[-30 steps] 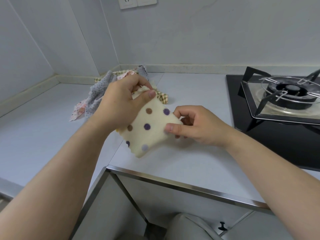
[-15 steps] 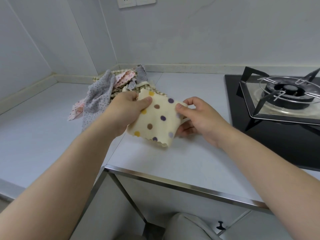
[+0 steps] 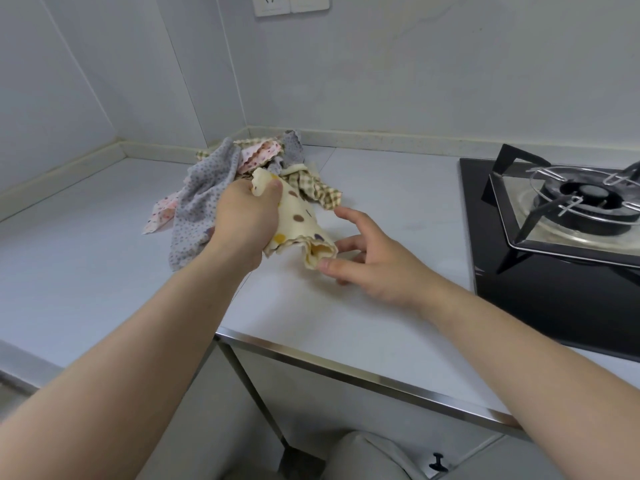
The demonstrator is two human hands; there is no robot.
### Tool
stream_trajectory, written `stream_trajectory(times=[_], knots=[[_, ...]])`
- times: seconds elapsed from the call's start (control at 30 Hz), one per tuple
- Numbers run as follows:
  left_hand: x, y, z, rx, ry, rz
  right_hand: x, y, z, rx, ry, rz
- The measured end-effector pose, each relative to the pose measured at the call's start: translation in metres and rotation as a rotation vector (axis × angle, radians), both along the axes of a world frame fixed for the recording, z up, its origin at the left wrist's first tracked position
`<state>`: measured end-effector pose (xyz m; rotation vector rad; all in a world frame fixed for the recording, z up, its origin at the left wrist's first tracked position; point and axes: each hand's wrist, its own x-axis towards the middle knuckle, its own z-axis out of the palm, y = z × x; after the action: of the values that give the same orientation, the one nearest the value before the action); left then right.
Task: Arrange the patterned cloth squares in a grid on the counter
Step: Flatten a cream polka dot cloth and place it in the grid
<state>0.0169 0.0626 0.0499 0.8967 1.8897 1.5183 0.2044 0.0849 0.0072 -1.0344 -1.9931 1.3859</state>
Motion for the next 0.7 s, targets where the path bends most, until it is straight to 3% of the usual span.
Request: stream_trajectory(times=[0.43,0.7], knots=[[0.038,-0.005,-0.01,0.17,-0.036,-0.017,-0.003,0.0,-0.001,0.175,-0.073,-0.285],[0.038,-0.006,-0.01,0.173,-0.059,0.028,0.002,0.007,-0.007,0.304,-0.176,-0.338]])
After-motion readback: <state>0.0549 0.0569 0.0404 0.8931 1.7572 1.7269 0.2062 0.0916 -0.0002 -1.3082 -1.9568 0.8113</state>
